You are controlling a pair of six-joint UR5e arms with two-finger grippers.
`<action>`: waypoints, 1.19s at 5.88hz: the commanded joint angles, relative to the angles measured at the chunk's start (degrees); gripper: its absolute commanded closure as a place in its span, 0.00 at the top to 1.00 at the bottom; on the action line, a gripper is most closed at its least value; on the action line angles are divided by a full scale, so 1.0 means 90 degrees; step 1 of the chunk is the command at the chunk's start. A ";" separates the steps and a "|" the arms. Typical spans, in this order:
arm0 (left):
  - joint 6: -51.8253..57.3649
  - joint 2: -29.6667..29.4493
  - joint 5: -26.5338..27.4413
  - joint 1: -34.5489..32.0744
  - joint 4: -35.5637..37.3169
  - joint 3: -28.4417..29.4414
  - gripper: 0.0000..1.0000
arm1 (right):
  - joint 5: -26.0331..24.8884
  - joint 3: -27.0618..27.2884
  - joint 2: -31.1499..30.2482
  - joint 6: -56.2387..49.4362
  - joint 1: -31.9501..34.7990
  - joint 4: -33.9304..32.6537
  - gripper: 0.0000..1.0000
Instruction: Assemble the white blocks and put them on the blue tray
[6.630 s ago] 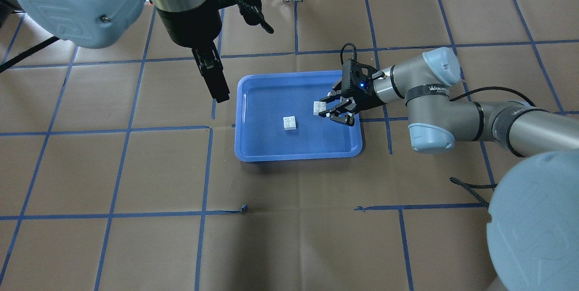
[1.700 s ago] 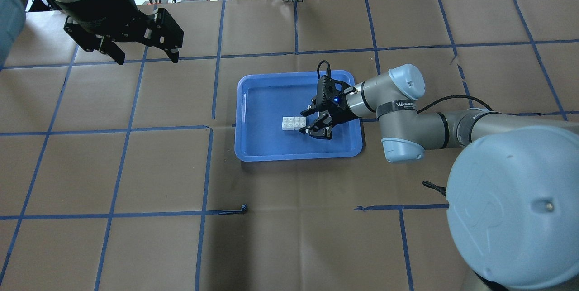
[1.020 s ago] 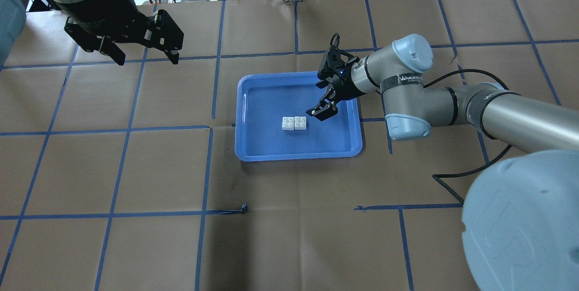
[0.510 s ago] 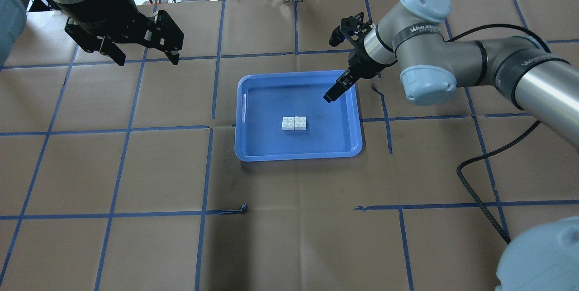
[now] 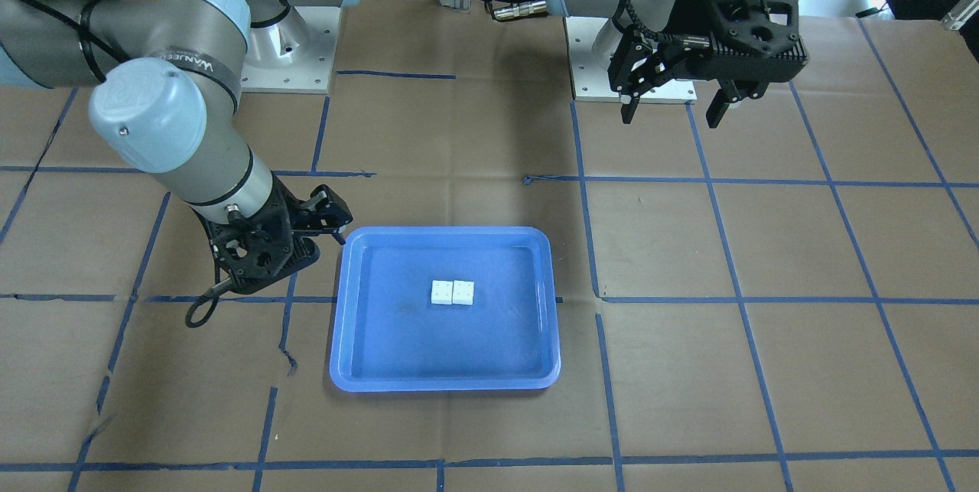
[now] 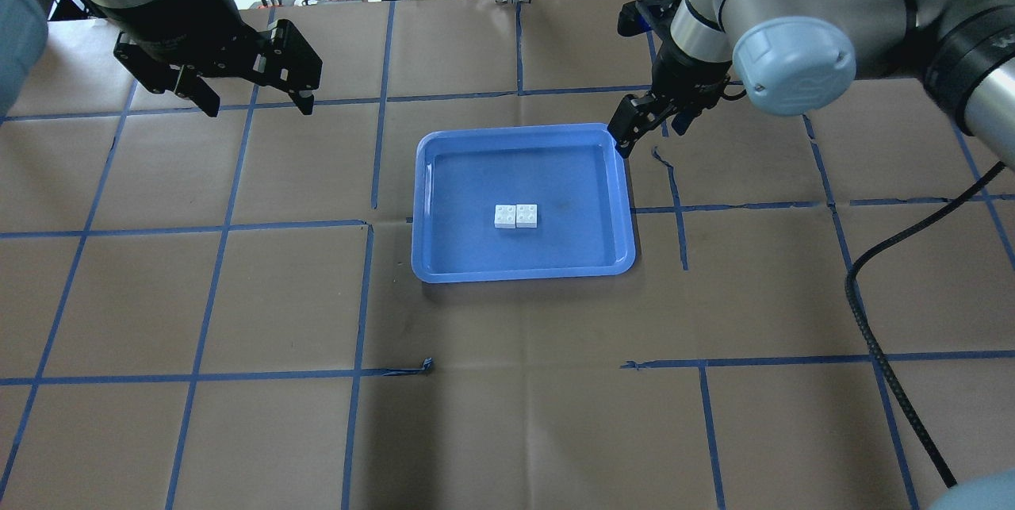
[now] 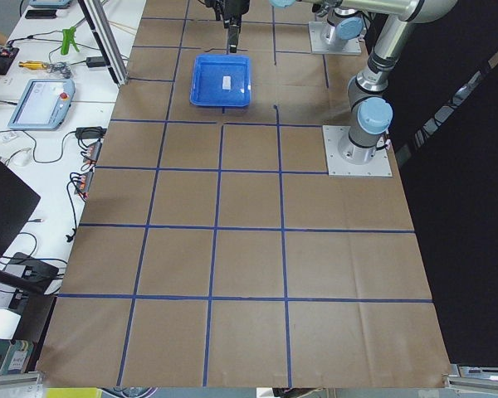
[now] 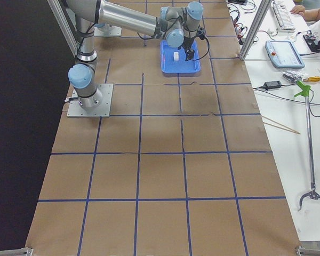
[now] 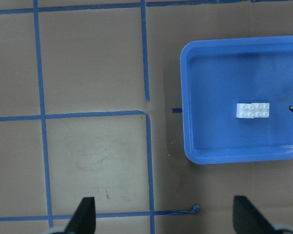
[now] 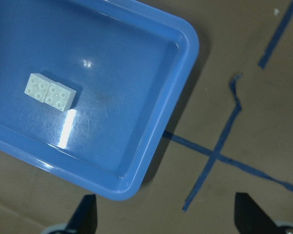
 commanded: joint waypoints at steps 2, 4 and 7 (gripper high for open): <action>-0.0019 -0.0003 -0.0018 -0.0008 0.0036 0.0037 0.99 | -0.0748 -0.0731 -0.0721 0.2007 -0.0092 0.1533 1.00; -0.0010 -0.0032 0.0030 0.0031 0.0046 0.0028 0.99 | -0.0661 -0.1356 -0.1055 0.2090 -0.0413 0.2743 1.00; -0.0146 -0.0315 -0.0008 0.0080 -0.0022 0.0097 0.99 | -0.0650 -0.1086 -0.1222 0.2198 -0.0395 0.2739 1.00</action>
